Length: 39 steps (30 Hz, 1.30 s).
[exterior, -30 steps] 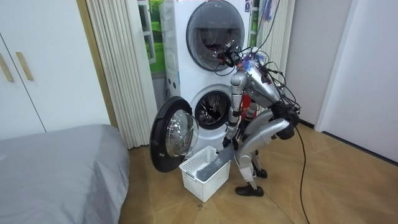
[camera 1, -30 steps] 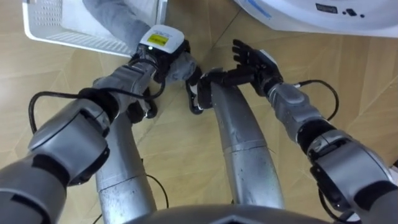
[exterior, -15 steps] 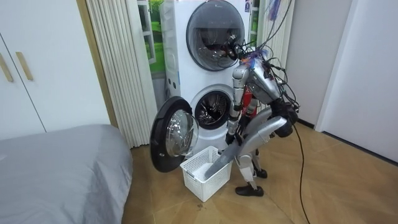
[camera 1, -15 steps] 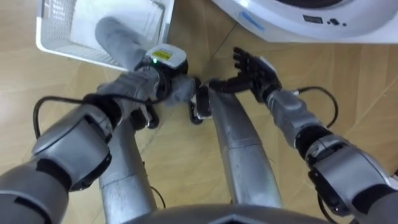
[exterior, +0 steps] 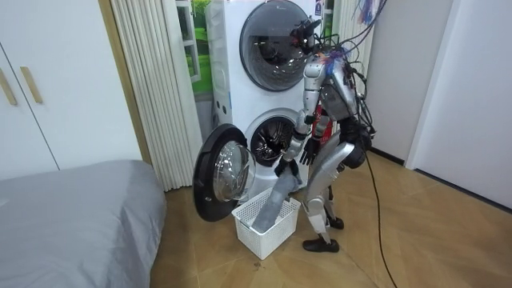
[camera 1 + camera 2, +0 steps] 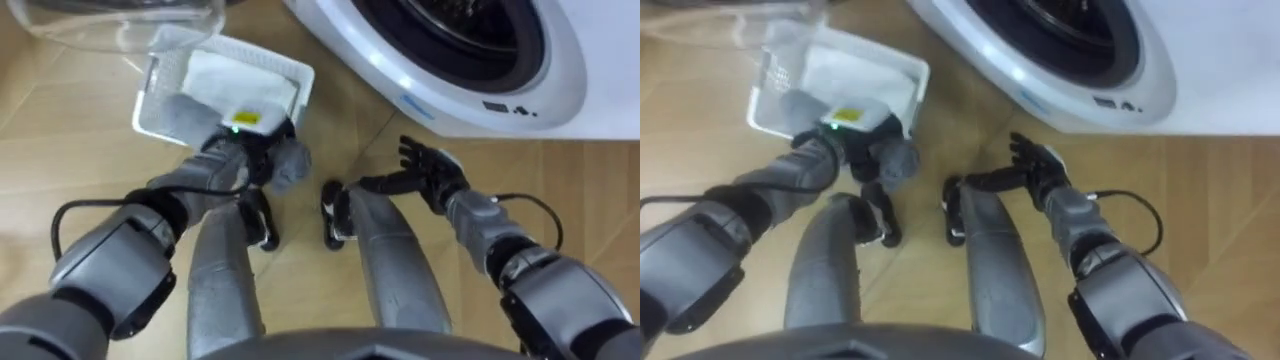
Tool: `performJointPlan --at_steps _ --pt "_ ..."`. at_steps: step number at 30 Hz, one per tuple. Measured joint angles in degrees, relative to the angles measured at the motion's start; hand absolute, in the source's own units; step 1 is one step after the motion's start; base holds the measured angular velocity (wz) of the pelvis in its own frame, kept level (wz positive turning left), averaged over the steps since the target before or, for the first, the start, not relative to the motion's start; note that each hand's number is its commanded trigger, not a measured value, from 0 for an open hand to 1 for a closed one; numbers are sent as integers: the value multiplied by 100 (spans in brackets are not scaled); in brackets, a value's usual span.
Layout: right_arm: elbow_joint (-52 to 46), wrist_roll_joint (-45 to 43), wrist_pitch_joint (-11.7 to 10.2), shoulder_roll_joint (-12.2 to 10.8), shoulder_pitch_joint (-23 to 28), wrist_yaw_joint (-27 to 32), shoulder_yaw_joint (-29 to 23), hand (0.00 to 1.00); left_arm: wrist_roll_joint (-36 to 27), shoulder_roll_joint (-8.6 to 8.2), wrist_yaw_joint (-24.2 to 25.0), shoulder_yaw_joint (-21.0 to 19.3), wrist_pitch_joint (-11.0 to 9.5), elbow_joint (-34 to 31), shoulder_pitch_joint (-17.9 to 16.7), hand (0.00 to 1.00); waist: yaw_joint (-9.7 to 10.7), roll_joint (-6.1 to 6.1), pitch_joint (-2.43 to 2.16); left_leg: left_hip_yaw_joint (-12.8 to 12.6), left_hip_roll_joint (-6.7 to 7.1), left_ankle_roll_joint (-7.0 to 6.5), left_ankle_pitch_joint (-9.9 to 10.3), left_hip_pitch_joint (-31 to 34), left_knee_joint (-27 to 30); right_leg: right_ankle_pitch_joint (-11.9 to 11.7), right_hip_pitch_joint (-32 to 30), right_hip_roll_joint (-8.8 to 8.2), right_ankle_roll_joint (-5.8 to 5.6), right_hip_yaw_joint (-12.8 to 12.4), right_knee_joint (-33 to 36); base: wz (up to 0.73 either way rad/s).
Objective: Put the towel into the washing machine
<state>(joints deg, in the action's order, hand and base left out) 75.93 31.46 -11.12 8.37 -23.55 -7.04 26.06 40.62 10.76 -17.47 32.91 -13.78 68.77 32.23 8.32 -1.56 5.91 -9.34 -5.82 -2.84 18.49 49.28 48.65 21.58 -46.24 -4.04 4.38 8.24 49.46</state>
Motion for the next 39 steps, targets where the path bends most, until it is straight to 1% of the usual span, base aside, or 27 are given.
performJointPlan --at_steps 1,2,4,5,7,8,10,11,12,13,14,15,16,17,19,21,22,23,25,26,28,31,32,33,34,39 --pt "-4 -45 0 23 3 3 -30 0 -435 14 -83 -176 -4 -35 -8 100 -53 0 0 3 17 1 -8 -90 -57 0 91 -11 0 6 -25 9" --pt "-25 -85 0 35 -19 4 -46 0 -658 6 -110 -250 -5 -81 -24 100 -69 -1 -1 5 42 -1 -30 -138 -100 1 135 -28 -2 9 -40 12" --pt "-46 -279 -2 58 -14 4 -156 0 -1533 -36 -87 -499 -64 -257 -67 100 -90 -4 -4 11 125 -10 -117 -303 -247 -8 282 -102 -20 30 -106 15" --pt "-50 -308 -3 59 -21 1 -173 0 -1763 -51 -62 -555 -64 -322 -84 100 -100 6 -10 13 129 -13 -128 -317 -271 -10 301 -104 -23 39 -131 10" --pt "-112 -434 -5 27 -7 -5 -235 0 -2644 -76 199 -659 -68 -571 -128 100 -117 17 -18 24 145 -25 -198 -365 -344 -53 372 -113 -53 75 -237 6" --pt "-119 -462 -5 10 -2 -5 -229 0 -2884 -85 303 -660 -69 -609 -129 100 -117 20 -20 38 145 -23 -203 -373 -355 -67 390 -111 -50 92 -262 4" --pt "-120 -507 -1 -39 -6 -27 -226 0 -3997 -197 787 -590 -67 -780 -145 100 -124 26 -38 46 149 -37 -229 -405 -442 -105 444 -121 -65 139 -349 0" --pt "-120 -512 -1 -47 -6 -33 -226 0 -4249 -221 918 -560 -67 -850 -175 100 -127 26 -51 43 152 -41 -240 -406 -463 -120 445 -130 -68 153 -370 0" --pt "-115 -510 8 -72 -6 -52 -232 0 -4754 -265 1208 -511 -67 -987 -257 100 -138 13 -81 21 158 -49 -260 -425 -517 -154 451 -141 -76 157 -412 -5" --pt "-115 -524 22 -101 -4 -56 -244 0 -5249 -328 1514 -485 -63 -1092 -356 100 -148 2 -93 16 164 -49 -268 -464 -564 -174 485 -140 -85 156 -459 -5" --pt "-115 -535 29 -121 -2 -54 -246 0 -5499 -373 1664 -451 -55 -1126 -396 100 -147 -4 -97 16 169 -49 -273 -486 -589 -179 507 -140 -86 158 -488 0" --pt "-119 -537 55 -153 1 -60 -241 0 -5952 -454 1969 -363 -30 -1187 -456 100 -146 -19 -123 18 171 -52 -287 -499 -613 -185 537 -140 -92 179 -528 5" --pt "-125 -538 66 -184 -4 -65 -241 0 -6345 -518 2308 -231 -22 -1208 -465 100 -171 -19 -133 43 152 -47 -293 -502 -625 -215 579 -117 -87 212 -590 5" --pt "-134 -543 66 -197 -4 -67 -248 0 -6525 -539 2457 -177 -19 -1225 -470 100 -179 -21 -138 56 147 -42 -297 -506 -630 -231 594 -103 -85 220 -628 5" --pt "-234 -663 68 -206 17 -72 -240 0 -7194 -647 3026 7 16 -1292 -487 100 -185 -22 -148 114 149 -38 -359 -516 -705 -296 672 -108 -78 350 -793 9" --pt "-240 -674 84 -221 32 -108 -238 0 -7382 -718 3292 133 89 -1432 -550 100 -190 -29 -154 171 153 -31 -379 -537 -742 -322 747 -106 -75 438 -884 10" --pt "-238 -673 131 -227 50 -154 -238 0 -7496 -761 3464 204 126 -1483 -589 100 -203 -56 -171 171 158 -28 -382 -576 -779 -325 784 -106 -76 441 -908 7" --pt "-235 -669 148 -226 56 -175 -238 0 -7590 -779 3522 262 153 -1485 -589 100 -207 -62 -177 170 160 -26 -386 -599 -798 -330 805 -103 -78 442 -930 0" --pt "-256 -666 227 -233 87 -201 -226 0 -8028 -782 3656 360 280 -1505 -590 100 -205 -97 -249 154 161 -18 -422 -645 -899 -370 831 -90 -73 430 -1009 -2" --pt "-285 -670 245 -233 113 -201 -227 0 -8134 -782 3678 375 305 -1522 -595 100 -209 -108 -260 152 161 -15 -429 -653 -900 -375 837 -89 -70 429 -1017 0" --pt "-320 -707 256 -236 191 -243 -241 0 -8351 -782 3858 391 385 -1596 -650 100 -209 -113 -263 159 157 -7 -435 -717 -915 -379 917 -79 -66 440 -1049 0" --pt "-371 -693 255 -222 307 -237 -227 0 -8591 -783 3985 443 505 -1603 -684 100 -207 -111 -267 182 158 -2 -438 -799 -936 -380 1027 -72 -66 462 -1094 1" --pt "-397 -686 255 -222 338 -237 -220 13 -8641 -783 4017 453 514 -1609 -683 100 -209 -113 -274 184 156 -1 -438 -799 -940 -380 1032 -68 -66 466 -1099 3" --pt "-438 -682 253 -220 379 -232 -230 60 -8778 -783 4065 454 531 -1648 -693 100 -217 -116 -276 184 154 -1 -438 -799 -971 -383 1033 -63 -65 464 -1101 0" --pt "-462 -682 249 -220 401 -234 -249 100 -8894 -783 4074 446 551 -1718 -718 100 -225 -115 -276 178 155 -2 -447 -803 -996 -395 1029 -61 -69 454 -1113 0" --pt "-478 -696 231 -216 393 -229 -323 100 -9237 -782 4082 429 581 -1943 -790 100 -252 -108 -280 183 121 -6 -493 -793 -1016 -486 1051 -3 -74 457 -1255 -2"
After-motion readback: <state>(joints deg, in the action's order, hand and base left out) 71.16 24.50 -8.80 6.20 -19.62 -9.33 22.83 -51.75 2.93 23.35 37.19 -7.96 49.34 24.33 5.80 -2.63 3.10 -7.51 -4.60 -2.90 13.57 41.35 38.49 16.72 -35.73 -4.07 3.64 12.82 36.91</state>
